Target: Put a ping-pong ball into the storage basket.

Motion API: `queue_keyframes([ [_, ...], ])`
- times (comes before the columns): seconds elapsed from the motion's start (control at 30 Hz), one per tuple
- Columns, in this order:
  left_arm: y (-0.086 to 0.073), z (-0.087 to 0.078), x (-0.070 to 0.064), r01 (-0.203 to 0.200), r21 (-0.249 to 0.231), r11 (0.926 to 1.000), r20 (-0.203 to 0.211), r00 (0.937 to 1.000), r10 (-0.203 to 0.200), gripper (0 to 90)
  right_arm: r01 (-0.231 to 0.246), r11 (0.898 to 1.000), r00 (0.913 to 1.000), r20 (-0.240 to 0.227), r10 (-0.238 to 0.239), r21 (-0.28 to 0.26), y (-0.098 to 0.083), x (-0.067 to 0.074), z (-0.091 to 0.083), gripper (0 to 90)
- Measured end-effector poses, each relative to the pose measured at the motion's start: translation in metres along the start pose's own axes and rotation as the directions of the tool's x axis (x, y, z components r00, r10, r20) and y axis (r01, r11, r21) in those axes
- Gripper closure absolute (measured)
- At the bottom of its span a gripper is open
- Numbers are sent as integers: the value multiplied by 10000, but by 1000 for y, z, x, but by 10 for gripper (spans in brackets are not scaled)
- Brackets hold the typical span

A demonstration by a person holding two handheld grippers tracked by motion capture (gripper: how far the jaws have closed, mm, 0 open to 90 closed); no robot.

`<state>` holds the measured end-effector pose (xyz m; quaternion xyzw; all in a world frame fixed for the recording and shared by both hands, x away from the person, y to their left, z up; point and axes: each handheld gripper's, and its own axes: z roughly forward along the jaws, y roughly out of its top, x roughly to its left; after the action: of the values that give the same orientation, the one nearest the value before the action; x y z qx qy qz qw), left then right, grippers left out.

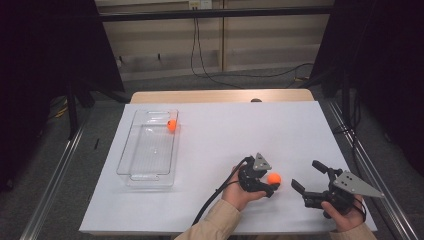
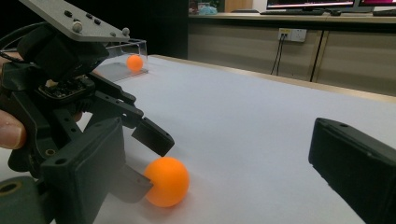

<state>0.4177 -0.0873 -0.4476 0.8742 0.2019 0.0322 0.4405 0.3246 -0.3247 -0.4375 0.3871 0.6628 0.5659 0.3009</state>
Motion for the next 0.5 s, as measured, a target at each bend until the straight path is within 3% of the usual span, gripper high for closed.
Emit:
queue_keyframes([
  [0.5,2,3,0,8,121,9999,-15,10000,-8,367,-36,10000,10000,33,36,1,0,-1,-1,38],
])
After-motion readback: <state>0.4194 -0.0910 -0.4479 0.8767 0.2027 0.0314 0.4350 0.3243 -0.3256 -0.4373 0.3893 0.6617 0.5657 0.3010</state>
